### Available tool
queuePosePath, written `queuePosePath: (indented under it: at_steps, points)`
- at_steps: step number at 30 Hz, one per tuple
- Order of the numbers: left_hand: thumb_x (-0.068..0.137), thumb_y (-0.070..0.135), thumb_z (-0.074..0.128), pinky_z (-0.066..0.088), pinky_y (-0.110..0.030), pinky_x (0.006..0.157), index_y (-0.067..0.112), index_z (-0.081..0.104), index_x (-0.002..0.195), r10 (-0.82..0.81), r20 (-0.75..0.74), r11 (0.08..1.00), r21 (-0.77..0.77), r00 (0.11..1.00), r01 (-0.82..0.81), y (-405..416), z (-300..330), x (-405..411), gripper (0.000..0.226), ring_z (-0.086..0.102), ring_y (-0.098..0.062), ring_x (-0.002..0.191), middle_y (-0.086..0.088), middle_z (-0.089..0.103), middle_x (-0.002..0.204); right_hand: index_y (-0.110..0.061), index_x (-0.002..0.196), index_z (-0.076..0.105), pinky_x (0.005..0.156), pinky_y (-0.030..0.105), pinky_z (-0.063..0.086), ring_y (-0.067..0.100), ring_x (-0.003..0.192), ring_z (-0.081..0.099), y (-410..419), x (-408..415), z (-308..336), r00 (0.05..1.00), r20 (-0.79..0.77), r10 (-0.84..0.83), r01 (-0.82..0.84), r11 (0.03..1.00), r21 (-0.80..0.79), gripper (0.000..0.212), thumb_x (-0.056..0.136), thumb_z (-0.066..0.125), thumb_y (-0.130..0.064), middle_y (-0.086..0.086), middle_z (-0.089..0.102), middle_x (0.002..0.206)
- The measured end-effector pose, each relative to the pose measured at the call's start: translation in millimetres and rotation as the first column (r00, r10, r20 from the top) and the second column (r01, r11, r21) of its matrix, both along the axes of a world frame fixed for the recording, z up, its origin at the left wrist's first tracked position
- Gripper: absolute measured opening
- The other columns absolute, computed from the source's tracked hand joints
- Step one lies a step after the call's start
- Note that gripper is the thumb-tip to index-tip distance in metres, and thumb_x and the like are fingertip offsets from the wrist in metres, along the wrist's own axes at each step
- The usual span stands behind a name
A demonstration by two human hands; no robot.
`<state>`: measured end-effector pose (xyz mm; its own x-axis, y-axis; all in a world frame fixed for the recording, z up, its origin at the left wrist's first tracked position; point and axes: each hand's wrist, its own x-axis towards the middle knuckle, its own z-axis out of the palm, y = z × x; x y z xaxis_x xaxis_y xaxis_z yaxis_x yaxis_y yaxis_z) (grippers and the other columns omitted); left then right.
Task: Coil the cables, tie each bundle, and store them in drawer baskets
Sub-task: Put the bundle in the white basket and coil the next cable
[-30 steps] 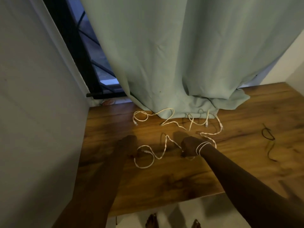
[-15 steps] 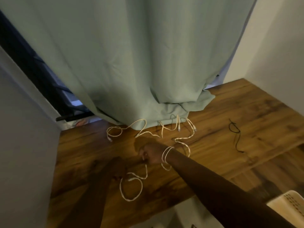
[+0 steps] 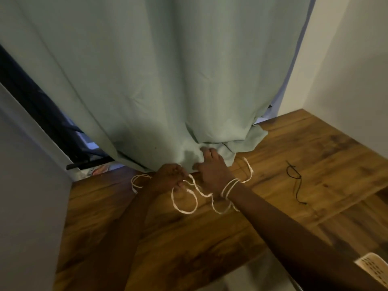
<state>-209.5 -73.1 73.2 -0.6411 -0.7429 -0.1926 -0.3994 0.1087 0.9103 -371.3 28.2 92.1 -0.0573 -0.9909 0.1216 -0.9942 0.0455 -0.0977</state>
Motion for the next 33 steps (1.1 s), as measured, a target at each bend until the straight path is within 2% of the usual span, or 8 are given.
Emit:
queuePosePath:
  at_steps: [2,5,11,15,23,25,29,33]
  points:
    - [0.092,0.006,0.064,0.055,-0.029,0.052,0.006,0.067,0.086,0.059,-0.1,0.998,-0.031,0.993,-0.062,10,32,-13,0.007,0.067,-0.019,0.055,-0.004,0.068,0.061,-0.011,0.128,0.063,0.111,0.04,0.033,0.039,0.132,0.044,-1,-22,23,0.939,0.324,0.12,-0.073,0.985,-0.155,0.042,0.087,0.062,-0.018,0.024,0.049,0.143]
    - [0.096,0.01,0.059,0.057,-0.03,0.054,0.007,0.067,0.093,0.123,-0.21,0.989,-0.051,0.97,-0.136,12,60,-33,0.009,0.069,-0.021,0.061,-0.005,0.068,0.066,-0.016,0.146,0.039,0.098,0.032,0.051,0.022,0.108,0.066,1,-46,52,0.76,0.65,-0.032,-0.023,0.997,0.076,0.063,0.091,0.066,-0.032,0.008,0.069,0.121]
    - [0.097,0.017,0.06,0.059,-0.031,0.062,0.011,0.068,0.094,0.076,-0.348,0.997,0.051,0.934,-0.062,15,99,-64,0.011,0.065,-0.019,0.066,-0.006,0.064,0.067,-0.008,0.121,0.066,0.093,0.033,0.056,0.02,0.1,0.071,8,-76,54,0.525,0.851,0.037,-0.006,0.999,-0.04,0.03,0.092,0.068,-0.01,0.011,0.074,0.108]
    - [0.094,0.017,0.064,0.059,-0.031,0.067,0.007,0.066,0.1,-0.029,-0.385,0.996,0.063,0.922,0.057,17,107,-73,0.012,0.071,-0.024,0.075,-0.011,0.071,0.082,-0.01,0.12,0.066,0.088,0.037,0.058,0.024,0.102,0.07,18,-82,66,0.214,0.974,0.076,0.014,0.997,-0.081,0.027,0.093,0.067,-0.012,0.015,0.072,0.113]
    - [0.078,0.011,0.075,0.055,-0.029,0.065,0.008,0.061,0.111,-0.209,-0.43,0.961,0.077,0.878,0.266,3,105,-65,0.036,0.066,-0.019,0.064,-0.008,0.07,0.073,-0.006,0.093,0.067,0.071,0.043,0.063,0.022,0.066,0.064,15,-92,112,0.01,0.961,0.276,0.339,0.903,-0.263,0.019,0.101,0.05,-0.004,0.008,0.059,0.071]
    - [0.082,0.005,0.073,0.051,-0.024,0.057,0.005,0.065,0.101,-0.289,-0.379,0.954,-0.032,0.879,0.3,5,100,-64,0.02,0.06,-0.016,0.056,-0.007,0.067,0.066,-0.005,0.1,0.066,0.061,0.034,0.06,0.014,0.058,0.057,17,-97,124,0.068,0.958,0.278,0.318,0.904,-0.285,0.017,0.103,0.049,-0.01,0.006,0.054,0.074]
    - [0.088,0.005,0.064,0.044,-0.02,0.047,0.003,0.068,0.093,-0.19,-0.51,0.979,-0.036,0.839,0.2,11,107,-71,0.007,0.052,-0.014,0.047,-0.009,0.064,0.064,-0.007,0.109,0.071,0.075,0.038,0.06,0.027,0.08,0.068,14,-94,121,0.532,0.825,0.191,-0.018,0.977,-0.214,0.023,0.096,0.064,-0.024,0.012,0.071,0.098]
    - [0.085,0.01,0.069,0.052,-0.026,0.059,0.01,0.064,0.103,-0.086,-0.614,0.985,0.067,0.785,0.16,5,121,-74,0.019,0.059,-0.016,0.057,-0.007,0.07,0.075,0.006,0.101,0.07,0.073,0.031,0.054,0.028,0.074,0.066,11,-96,117,0.461,0.861,0.215,-0.096,0.977,-0.192,0.025,0.095,0.064,-0.018,0.029,0.07,0.084]
